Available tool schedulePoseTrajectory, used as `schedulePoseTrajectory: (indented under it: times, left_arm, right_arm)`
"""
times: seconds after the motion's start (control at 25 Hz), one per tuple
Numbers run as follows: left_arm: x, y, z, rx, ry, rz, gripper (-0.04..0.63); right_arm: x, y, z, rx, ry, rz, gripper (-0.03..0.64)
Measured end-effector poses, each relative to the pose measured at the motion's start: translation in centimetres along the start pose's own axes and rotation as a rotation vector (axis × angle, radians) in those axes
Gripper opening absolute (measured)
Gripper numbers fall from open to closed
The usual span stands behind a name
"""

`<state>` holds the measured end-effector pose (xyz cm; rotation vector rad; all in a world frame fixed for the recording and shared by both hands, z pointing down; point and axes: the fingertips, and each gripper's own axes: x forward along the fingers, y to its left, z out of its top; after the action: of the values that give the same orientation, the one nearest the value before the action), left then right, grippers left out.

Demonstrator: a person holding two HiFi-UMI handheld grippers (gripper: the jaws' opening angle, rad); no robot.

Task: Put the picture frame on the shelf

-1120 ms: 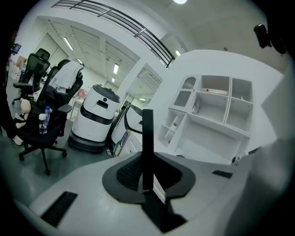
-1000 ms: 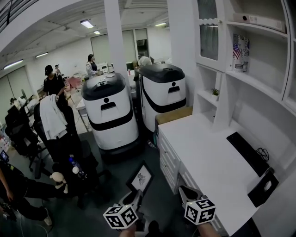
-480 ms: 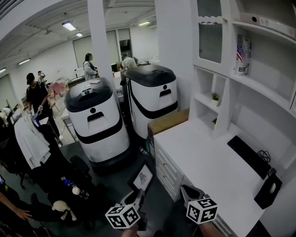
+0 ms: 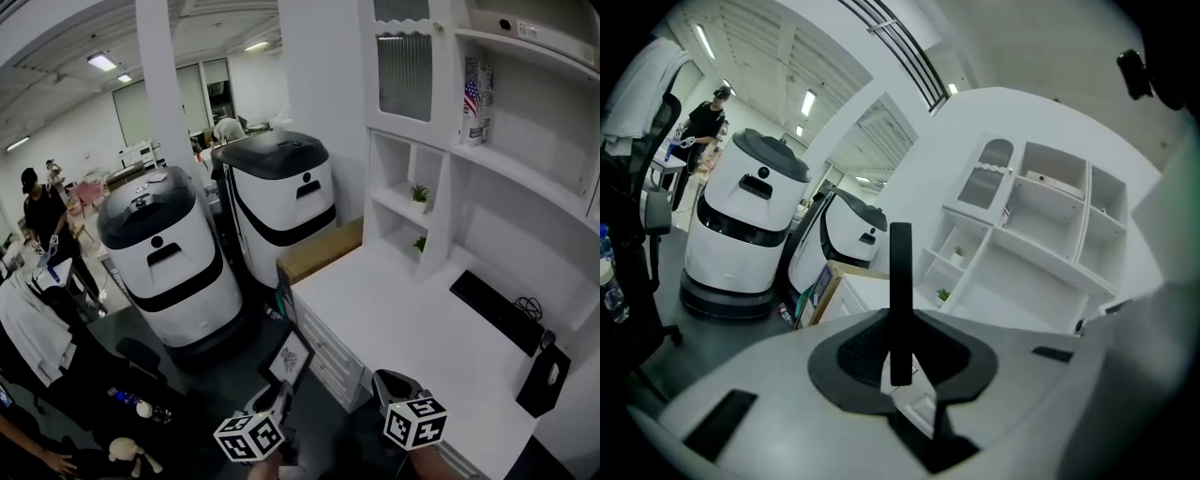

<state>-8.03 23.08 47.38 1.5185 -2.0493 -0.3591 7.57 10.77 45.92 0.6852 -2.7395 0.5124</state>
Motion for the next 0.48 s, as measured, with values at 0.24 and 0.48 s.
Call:
schedulePoseTrajectory:
  times: [0.24, 0.48]
  left_arm:
    - [4.7, -0.4, 1.7, 0.021, 0.027, -0.02, 0.069]
    - [10.0, -0.5, 3.3, 0.035, 0.039, -0.029, 0.069]
  right_arm:
    - [2.9, -3.0, 2.5, 0.022, -0.023, -0.031, 0.002]
    - [6.1, -6.1, 5.4, -0.013, -0.044, -0.043, 0.002]
